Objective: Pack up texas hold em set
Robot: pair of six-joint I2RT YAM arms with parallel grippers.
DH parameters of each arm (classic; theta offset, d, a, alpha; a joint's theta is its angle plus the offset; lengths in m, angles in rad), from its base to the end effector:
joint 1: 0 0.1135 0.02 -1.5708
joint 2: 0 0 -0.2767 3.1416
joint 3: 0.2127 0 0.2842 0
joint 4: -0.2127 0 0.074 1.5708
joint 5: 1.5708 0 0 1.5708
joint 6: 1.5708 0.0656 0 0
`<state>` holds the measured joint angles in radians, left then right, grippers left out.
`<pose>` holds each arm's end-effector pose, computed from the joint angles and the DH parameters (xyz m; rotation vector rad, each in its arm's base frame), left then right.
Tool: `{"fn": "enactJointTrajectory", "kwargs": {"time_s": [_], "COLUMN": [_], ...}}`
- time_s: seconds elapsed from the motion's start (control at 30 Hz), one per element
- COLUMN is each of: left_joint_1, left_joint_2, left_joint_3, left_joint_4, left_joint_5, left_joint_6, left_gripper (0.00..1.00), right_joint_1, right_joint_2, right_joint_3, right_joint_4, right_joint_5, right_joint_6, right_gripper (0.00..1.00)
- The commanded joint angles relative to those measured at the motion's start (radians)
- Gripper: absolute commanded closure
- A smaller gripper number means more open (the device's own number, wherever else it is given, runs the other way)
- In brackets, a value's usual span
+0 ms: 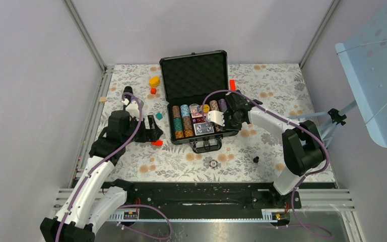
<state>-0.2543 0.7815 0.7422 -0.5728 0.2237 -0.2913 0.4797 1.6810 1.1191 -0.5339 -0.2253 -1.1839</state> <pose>0.2058 -0.0685 0.2782 0.0884 2.2175 -0.5499 0.3309 0.1886 0.1686 -1.9848 1.7116 0.0595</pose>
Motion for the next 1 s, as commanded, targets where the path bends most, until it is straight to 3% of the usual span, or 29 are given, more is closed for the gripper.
{"fn": "enactJointTrajectory", "kwargs": {"time_s": [0.0,0.53,0.97], "left_joint_1": [0.002,0.003,0.004], "left_joint_2": [0.001,0.001,-0.001], "left_joint_3": [-0.003,-0.004,-0.004], "left_joint_4": [0.053,0.054,0.054], "left_joint_5": [-0.005,0.003,0.003], "left_joint_6": [0.012,0.012,0.012], "left_gripper": [0.20,0.20,0.20], "right_joint_1": [-0.024,-0.024,-0.024], "right_joint_2": [0.002,-0.047,-0.076], "right_joint_3": [-0.032,-0.058,-0.055], "right_joint_4": [0.148,0.142,0.136], "right_joint_5": [0.152,0.095,0.055], "right_joint_6": [-0.058,-0.063,-0.043], "right_gripper": [1.00,0.71,0.69]}}
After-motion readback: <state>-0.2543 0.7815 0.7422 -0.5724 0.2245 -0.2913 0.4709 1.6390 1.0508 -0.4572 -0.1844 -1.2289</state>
